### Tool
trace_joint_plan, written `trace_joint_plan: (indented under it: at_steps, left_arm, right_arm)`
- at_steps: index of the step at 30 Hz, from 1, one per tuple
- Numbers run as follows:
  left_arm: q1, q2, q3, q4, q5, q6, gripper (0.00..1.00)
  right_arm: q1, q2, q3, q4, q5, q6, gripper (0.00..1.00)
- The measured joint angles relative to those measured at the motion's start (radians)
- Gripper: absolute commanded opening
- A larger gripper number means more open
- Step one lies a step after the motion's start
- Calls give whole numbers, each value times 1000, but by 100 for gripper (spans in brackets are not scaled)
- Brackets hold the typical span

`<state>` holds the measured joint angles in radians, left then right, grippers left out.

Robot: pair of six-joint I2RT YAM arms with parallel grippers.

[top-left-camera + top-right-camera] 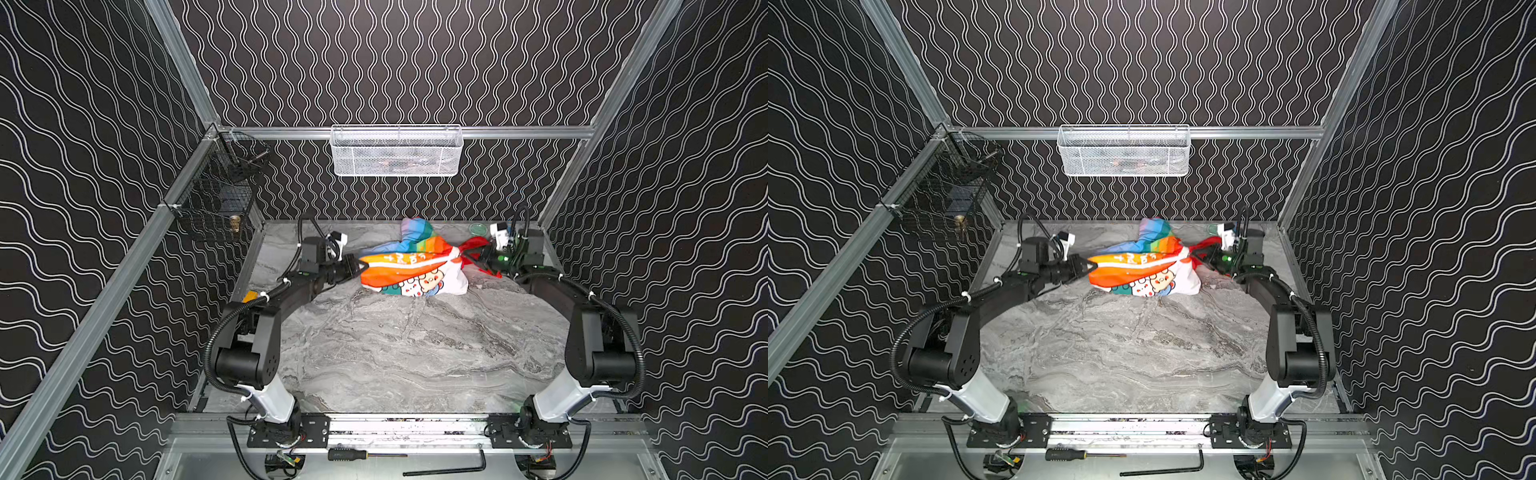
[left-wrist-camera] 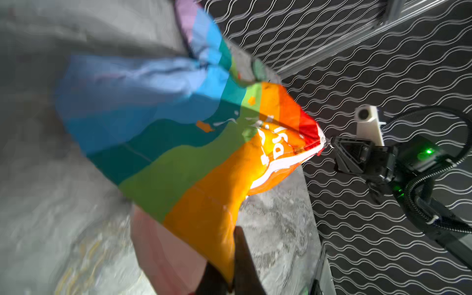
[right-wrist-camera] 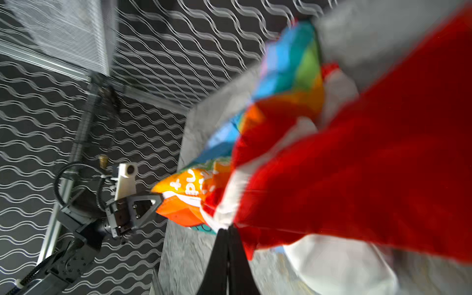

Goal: Zip up the jacket

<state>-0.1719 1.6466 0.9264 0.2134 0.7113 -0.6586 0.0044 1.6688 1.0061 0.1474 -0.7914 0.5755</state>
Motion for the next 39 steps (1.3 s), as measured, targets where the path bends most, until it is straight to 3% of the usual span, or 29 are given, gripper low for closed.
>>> trace_joint_plan:
  at_steps: [9, 17, 18, 21, 23, 24, 25, 30, 37, 38, 39]
  left_arm:
    - [-18, -71, -263, 58, -15, -27, 0]
    - [-19, -51, -312, 83, -43, -29, 0]
    - [-19, -51, -312, 83, -45, -29, 4]
    - [-20, -56, -312, 81, -50, -18, 31]
    - [-19, -73, -312, 75, -78, -16, 38]
    - [-17, -84, -312, 72, -83, -15, 57]
    - [-17, -94, -312, 67, -91, -12, 62]
    - [-18, -170, -308, 5, -131, 11, 75]
    - [-18, -322, -233, -157, -226, 70, 82]
    - [-18, -352, -213, -180, -244, 89, 86]
    - [-18, -385, -195, -196, -266, 108, 98]
  right_arm:
    - [0, -24, -236, -37, 55, -55, 0]
    - [3, -20, -293, -61, 93, -72, 0]
    - [3, -17, -293, -64, 97, -76, 2]
    - [3, -13, -293, -78, 107, -82, 13]
    - [2, -14, -289, -83, 139, -87, 24]
    - [1, -14, -285, -87, 145, -91, 27]
    - [0, -16, -281, -90, 152, -91, 29]
    - [0, -33, -245, -125, 183, -101, 51]
    - [-7, -142, -221, -220, 301, -120, 82]
    - [-7, -169, -211, -239, 328, -126, 84]
    - [-8, -200, -196, -257, 357, -133, 87]
